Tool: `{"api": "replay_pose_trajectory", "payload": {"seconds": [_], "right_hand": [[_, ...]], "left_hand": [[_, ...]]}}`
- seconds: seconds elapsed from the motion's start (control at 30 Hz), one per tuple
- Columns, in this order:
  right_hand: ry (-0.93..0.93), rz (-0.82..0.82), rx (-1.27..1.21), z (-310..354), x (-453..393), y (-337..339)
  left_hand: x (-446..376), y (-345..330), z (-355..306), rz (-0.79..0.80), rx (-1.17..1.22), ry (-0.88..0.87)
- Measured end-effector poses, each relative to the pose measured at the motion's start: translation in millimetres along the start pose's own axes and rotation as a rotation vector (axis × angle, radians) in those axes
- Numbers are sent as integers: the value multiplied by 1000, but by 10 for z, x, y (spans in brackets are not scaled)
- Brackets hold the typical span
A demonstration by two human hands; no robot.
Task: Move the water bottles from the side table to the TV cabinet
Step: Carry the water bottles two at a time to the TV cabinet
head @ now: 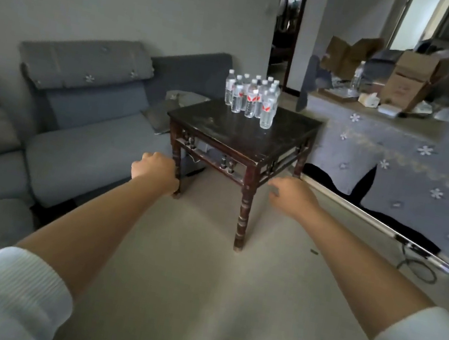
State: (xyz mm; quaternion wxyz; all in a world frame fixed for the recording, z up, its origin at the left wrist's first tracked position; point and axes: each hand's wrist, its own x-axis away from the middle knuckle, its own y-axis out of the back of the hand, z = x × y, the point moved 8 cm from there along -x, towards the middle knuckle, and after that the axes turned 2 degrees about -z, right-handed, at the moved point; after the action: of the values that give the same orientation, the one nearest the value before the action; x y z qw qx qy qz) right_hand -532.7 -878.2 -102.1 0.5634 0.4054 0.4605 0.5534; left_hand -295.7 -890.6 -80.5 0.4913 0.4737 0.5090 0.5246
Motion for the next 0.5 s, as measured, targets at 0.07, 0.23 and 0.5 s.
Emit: {"api": "replay_pose_trajectory", "payload": {"seconds": [0.07,0.23,0.5], "right_hand": [[24,-9,3,146,-398,-47],[58,-105,-47,461,-1446,-64],[37,-191,-72,848,-3012,22]], "left_hand": [[-333,27,134,-7,2,36],[-1348,164,391,-50,30,17],[-2882,424,656,-72,199,-84]]}}
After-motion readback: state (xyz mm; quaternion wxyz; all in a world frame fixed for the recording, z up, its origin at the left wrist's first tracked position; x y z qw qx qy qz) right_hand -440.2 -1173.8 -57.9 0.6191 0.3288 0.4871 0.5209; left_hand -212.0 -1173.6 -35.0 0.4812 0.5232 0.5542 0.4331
